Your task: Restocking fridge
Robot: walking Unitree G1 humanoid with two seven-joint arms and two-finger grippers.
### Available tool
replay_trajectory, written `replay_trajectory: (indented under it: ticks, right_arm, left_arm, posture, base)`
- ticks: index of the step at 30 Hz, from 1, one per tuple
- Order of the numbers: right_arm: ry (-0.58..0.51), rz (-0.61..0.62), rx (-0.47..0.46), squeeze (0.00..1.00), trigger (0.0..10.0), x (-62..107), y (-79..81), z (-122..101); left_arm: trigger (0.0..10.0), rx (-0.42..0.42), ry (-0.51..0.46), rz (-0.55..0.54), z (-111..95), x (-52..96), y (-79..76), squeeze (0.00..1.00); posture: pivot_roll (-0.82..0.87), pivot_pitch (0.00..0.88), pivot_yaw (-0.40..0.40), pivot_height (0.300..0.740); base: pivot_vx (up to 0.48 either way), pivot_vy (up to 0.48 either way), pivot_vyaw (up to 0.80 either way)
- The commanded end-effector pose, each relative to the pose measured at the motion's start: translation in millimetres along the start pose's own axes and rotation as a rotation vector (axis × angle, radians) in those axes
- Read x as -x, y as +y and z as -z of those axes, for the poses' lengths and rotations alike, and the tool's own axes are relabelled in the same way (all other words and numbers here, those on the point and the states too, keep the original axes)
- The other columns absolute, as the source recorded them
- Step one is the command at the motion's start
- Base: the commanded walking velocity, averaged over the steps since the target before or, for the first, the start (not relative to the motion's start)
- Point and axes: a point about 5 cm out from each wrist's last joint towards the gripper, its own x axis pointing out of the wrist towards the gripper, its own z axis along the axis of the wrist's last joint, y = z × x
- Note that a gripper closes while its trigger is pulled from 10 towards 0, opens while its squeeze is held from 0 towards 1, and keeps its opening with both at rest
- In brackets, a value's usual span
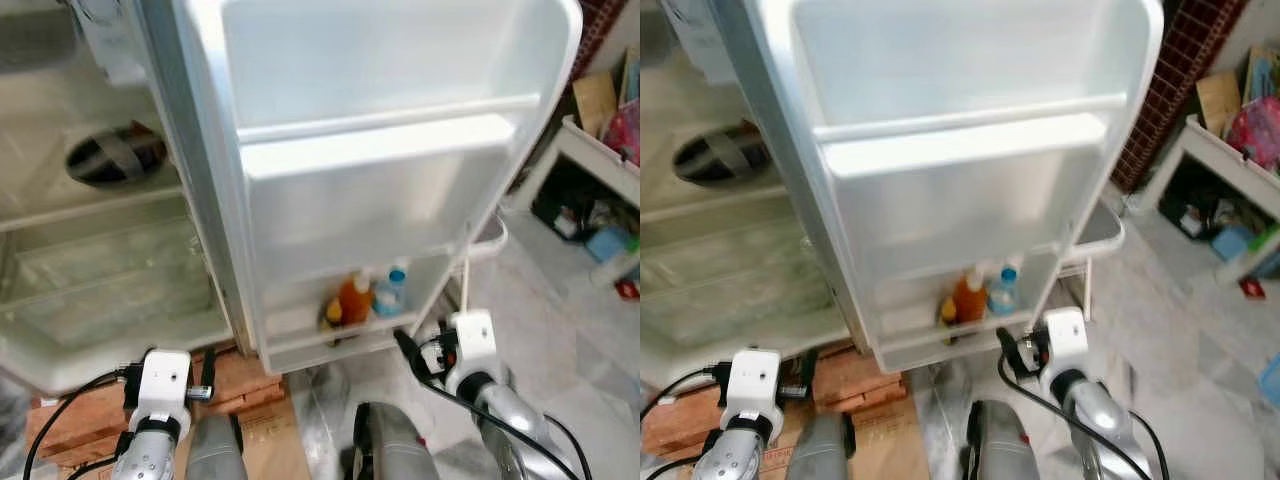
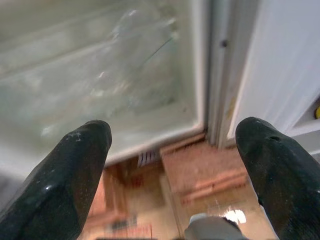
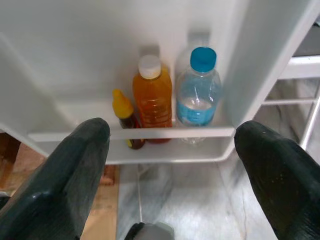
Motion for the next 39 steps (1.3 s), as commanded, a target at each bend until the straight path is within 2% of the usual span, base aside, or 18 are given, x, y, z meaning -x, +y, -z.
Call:
replay_trajectory:
  ticks: [1, 3, 13, 19, 22, 26, 37, 39]
  right_arm:
    - [-0.01, 0.014, 0.004, 0.0, 10.0, -0.1, -3.9, -5]
    - [-0.008, 0.016, 0.011, 0.0, 10.0, -1.3, -3.9, -6]
    - [0.014, 0.034, 0.022, 0.0, 10.0, -0.2, -6.9, -6]
    - [0.069, 0.05, 0.008, 0.0, 10.0, 0.0, -8.8, -1]
    - [0.05, 0.06, 0.015, 0.0, 10.0, -0.8, -9.9, -4]
    - [-0.011, 0.09, -0.023, 0.0, 10.0, -4.7, -12.6, -17]
    - [-0.038, 0.144, -0.044, 0.0, 10.0, -13.7, -15.6, -27]
    - [-0.033, 0.153, -0.025, 0.0, 10.0, -13.9, -18.2, -28]
  left_arm:
    - [10.0, 0.028, 0.02, -0.007, 1, -1.2, 2.2, 0.0]
    - [10.0, 0.021, 0.018, 0.003, 0, -2.1, 1.4, 0.0]
    - [10.0, 0.007, -0.004, -0.011, -3, -5.3, 2.5, 0.0]
    - [10.0, -0.015, -0.05, -0.03, -14, -10.3, 5.4, 0.0]
    - [10.0, -0.016, -0.054, -0.036, -16, -12.0, 5.9, 0.0]
    - [10.0, -0.015, -0.075, -0.03, -21, -13.9, 3.1, 0.0]
    - [10.0, -0.011, -0.156, -0.032, -41, -19.6, 0.4, 0.0]
    - [10.0, -0.012, -0.163, -0.032, -44, -21.4, 0.5, 0.0]
  posture:
    - [0.06, 0.0, -0.048, 0.726]
    - [0.06, 0.0, -0.047, 0.74]
    - [0.06, 0.0, -0.05, 0.74]
    - [0.05, 0.0, -0.054, 0.74]
    - [0.05, 0.0, -0.055, 0.74]
    - [0.05, 0.0, -0.053, 0.74]
    - [0.06, 0.0, -0.046, 0.74]
    - [0.05, 0.0, -0.044, 0.74]
  base:
    - [0.0, 0.0, 0.0]
    - [0.0, 0.0, 0.0]
    - [0.0, 0.0, 0.0]
    - [0.0, 0.0, 0.0]
    - [0.0, 0.0, 0.0]
    - [-0.318, 0.0, 0.0]
    - [-0.317, 0.0, 0.0]
    - [-0.307, 0.0, 0.0]
